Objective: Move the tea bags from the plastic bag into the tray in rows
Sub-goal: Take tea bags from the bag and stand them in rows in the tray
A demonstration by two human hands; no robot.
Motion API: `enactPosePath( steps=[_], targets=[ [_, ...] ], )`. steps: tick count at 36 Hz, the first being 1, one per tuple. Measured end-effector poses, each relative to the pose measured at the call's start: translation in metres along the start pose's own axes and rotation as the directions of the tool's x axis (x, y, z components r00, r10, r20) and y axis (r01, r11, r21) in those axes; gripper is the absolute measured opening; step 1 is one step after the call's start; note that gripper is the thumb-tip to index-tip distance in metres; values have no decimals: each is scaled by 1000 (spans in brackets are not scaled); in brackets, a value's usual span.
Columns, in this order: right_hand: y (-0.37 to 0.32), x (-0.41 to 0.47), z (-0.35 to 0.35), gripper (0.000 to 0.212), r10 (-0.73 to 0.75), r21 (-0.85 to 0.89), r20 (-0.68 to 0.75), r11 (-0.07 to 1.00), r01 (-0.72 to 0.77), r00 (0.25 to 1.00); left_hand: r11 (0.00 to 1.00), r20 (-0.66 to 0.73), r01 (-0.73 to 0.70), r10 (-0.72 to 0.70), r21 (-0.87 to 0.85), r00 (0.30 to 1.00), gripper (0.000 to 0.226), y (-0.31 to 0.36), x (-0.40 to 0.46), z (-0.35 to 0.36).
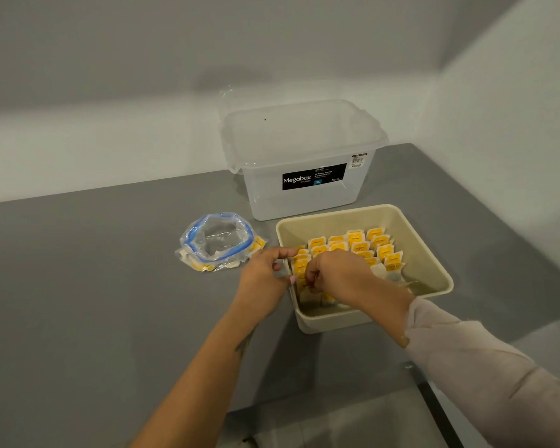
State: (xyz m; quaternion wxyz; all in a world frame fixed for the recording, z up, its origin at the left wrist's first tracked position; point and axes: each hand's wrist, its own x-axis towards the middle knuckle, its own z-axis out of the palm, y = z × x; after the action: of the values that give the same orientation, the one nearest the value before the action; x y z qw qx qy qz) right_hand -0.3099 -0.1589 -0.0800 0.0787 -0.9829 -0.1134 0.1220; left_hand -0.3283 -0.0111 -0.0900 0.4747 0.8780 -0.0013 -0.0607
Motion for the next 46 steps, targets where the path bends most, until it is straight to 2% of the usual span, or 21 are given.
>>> enactPosePath(
  steps=[6,14,20,23,27,32,40,46],
  targets=[
    [0,4,3,21,36,13,22,999,-36,999,1000,7,-15,15,-8,1000,41,-2,0,0],
    [0,9,7,15,70,52,17,996,-70,997,1000,9,-16,16,-9,1000,40,-2,1,0],
    [5,9,10,26,75,128,-25,989,-71,997,1000,12,-6,6,-25,1000,41,-1,2,0],
    [5,8,7,21,63,140,-29,988,-59,998,999,3,-16,17,-38,1000,39,-2,3,1],
    [6,5,3,10,18,153,-64,988,-8,998,998,-30,-40,38,-48,999,33,0,2,0],
    [7,5,-4,18,8,186,-130,982,17,991,997,-88,-66,62,-46,994,26,-1,3,-6],
    [-8,11,-25,16,-19,233,-183,971,62,983,993,-177,-91,76,-79,981,21,-15,14,-39],
    [-35,22,-42,14,-19,266,-184,962,68,983,995,-288,-97,101,29,952,27,-23,34,-77]
  ],
)
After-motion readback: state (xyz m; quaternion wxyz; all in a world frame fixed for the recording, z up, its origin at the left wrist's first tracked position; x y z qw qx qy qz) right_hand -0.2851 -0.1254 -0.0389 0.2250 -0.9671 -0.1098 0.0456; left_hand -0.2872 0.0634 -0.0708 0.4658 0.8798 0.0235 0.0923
